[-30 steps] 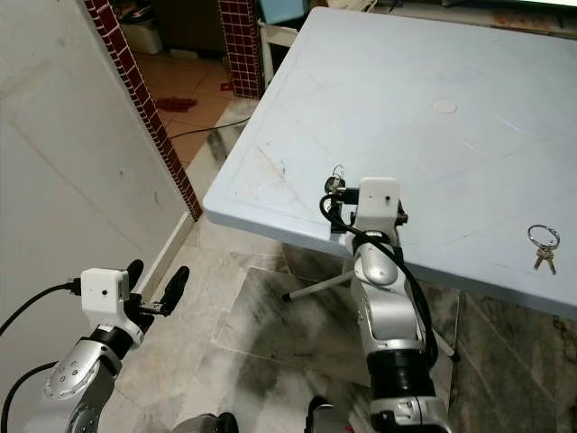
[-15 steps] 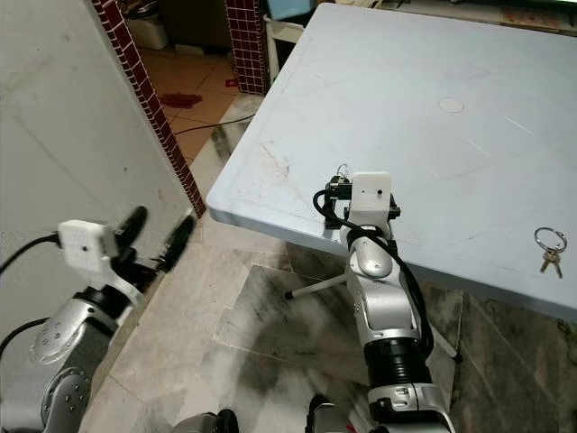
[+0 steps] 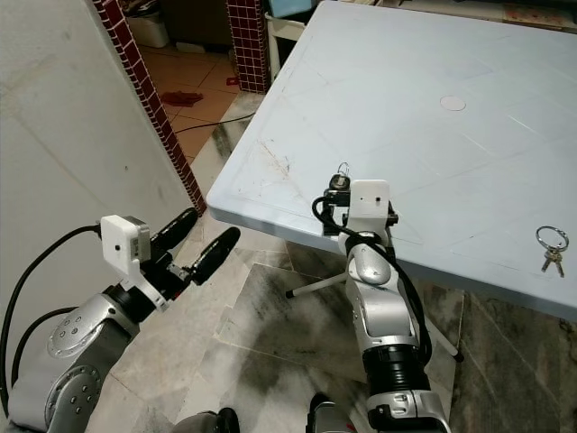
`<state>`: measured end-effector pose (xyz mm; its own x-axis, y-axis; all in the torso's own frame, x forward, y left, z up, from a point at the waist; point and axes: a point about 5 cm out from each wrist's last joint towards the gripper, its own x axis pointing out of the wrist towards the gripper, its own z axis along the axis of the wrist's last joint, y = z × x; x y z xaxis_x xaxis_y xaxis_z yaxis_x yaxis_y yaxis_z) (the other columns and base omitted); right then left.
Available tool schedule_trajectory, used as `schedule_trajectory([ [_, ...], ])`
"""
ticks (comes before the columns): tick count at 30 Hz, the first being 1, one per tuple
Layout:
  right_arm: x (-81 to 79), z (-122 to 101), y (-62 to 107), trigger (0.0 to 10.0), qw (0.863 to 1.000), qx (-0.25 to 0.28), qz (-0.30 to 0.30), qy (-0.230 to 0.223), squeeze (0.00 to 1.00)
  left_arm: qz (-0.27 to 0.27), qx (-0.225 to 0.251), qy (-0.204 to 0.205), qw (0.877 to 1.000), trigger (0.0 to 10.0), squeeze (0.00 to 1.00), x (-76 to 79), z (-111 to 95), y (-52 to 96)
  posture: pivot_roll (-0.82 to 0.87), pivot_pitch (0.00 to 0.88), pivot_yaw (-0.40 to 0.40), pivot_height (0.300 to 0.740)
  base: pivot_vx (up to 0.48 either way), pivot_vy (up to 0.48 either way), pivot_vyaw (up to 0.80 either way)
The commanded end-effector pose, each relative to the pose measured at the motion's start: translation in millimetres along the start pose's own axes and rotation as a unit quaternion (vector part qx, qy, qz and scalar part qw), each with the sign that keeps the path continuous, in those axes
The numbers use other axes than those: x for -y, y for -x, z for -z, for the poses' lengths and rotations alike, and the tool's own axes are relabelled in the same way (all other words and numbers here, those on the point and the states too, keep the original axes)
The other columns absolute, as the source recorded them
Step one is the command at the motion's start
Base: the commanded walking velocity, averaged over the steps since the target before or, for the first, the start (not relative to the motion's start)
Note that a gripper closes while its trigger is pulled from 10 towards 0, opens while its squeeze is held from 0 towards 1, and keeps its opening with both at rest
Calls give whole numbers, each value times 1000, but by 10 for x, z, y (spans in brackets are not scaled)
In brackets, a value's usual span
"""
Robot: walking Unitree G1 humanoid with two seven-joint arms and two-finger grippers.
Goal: Hang keys on a hook
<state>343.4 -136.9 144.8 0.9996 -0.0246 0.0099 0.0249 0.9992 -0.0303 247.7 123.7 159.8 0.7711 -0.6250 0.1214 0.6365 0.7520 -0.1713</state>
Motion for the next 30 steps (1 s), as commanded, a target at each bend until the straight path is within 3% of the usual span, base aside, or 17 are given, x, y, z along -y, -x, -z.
schedule_trajectory([
  [1, -44, -35, -13, 10000, 1000, 8, -11, -9, 0, 7, -2, -8, 1000, 10000, 0, 21, -24, 8, 68, 213, 78, 740, 0, 0, 0],
  [8, -110, -107, -95, 10000, 1000, 16, -22, -15, 0, -3, 2, -14, 1000, 10000, 0, -17, -44, -29, 69, 211, 78, 740, 0, 0, 0],
  [9, -104, -125, -135, 8667, 1000, 18, -20, -7, 0, -6, 4, -12, 1000, 10000, 0, -18, -49, -32, 69, 210, 75, 740, 0, 0, 0],
  [12, -72, -152, -195, 8784, 1000, 19, -7, 8, 0, -10, 6, -8, 1000, 10000, 0, -18, -48, -35, 70, 211, 73, 740, 0, 0, 0],
  [13, -69, -157, -205, 6941, 1000, 19, -6, 8, 0, -10, 5, -8, 1000, 10000, 0, -17, -45, -33, 70, 210, 71, 740, 0, 0, 0],
  [15, -65, -163, -213, 6941, 1000, 19, -3, 11, 0, -9, 4, -8, 1000, 10000, 0, -15, -44, -32, 69, 211, 71, 740, 0, 0, 0],
  [16, -75, -182, -232, 3451, 1000, 19, 1, 11, 0, -8, 3, -8, 1000, 10000, 0, -9, -40, -28, 71, 211, 69, 740, 0, 0, 0],
  [21, -110, -173, -241, 3333, 1000, 13, 4, 1, 0, -5, 3, -7, 1000, 10000, 0, -7, -39, -28, 70, 213, 70, 740, 0, 0, 0],
  [25, -131, -158, -252, 2510, 1000, 8, 2, -14, 0, -3, 1, -7, 1000, 10000, 0, 2, -32, -38, 68, 215, 73, 740, 0, 0, 0],
  [26, -134, -154, -259, 1686, 1000, 6, 2, -16, 0, -2, 1, -7, 1000, 10000, 0, 3, -32, -40, 67, 216, 74, 740, 0, 0, 0],
  [27, -135, -148, -266, 1686, 1000, 3, 3, -20, 0, -2, 1, -7, 1000, 10000, 0, 3, -33, -40, 67, 217, 74, 740, 0, 0, 0],
  [29, -129, -137, -300, 6275, 1000, 0, 3, -23, 0, -2, 0, -8, 1000, 10000, 0, 5, -33, -41, 68, 217, 75, 740, 0, 0, 0],
  [30, -127, -136, -308, 6275, 1000, 0, 3, -22, 0, -2, 0, -8, 1000, 10000, 0, 6, -33, -42, 68, 217, 75, 740, 0, 0, 0],
])
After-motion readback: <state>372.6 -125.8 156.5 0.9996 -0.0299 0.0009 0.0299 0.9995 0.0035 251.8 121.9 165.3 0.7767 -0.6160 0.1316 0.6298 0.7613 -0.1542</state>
